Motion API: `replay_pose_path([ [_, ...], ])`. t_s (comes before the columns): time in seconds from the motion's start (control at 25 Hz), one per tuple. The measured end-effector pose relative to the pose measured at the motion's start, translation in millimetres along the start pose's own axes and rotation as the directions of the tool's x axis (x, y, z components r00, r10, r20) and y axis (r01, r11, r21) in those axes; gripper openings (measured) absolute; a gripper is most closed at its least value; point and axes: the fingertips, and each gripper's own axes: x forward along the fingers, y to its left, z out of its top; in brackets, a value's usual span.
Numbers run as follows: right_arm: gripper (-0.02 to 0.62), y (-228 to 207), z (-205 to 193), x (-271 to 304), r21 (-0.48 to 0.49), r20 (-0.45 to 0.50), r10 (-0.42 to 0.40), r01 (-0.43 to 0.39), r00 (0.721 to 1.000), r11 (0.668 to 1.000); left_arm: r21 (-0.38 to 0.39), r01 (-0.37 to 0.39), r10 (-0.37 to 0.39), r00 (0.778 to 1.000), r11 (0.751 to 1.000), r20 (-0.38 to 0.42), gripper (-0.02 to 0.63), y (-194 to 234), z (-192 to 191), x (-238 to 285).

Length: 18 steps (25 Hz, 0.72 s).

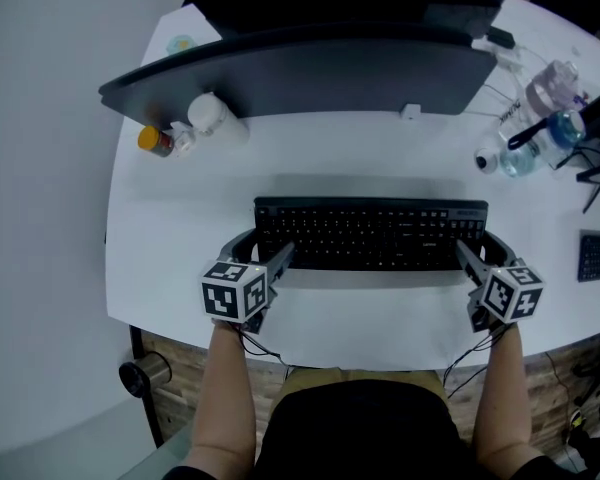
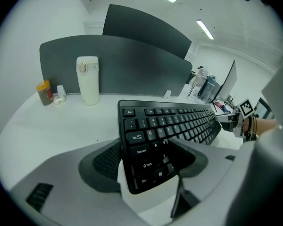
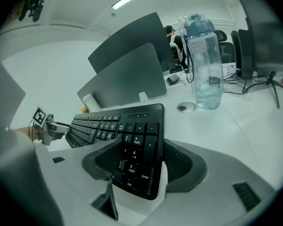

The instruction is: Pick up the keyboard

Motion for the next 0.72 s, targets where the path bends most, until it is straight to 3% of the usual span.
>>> replay_pose_path([
  [0.72,0.287,18,69,-62,-0.103,0.175,0.037,-0.020,0.984,0.994,0.058,-0.054,0.043,0.982,0.997,0.182,0.314,-35,59,-65],
])
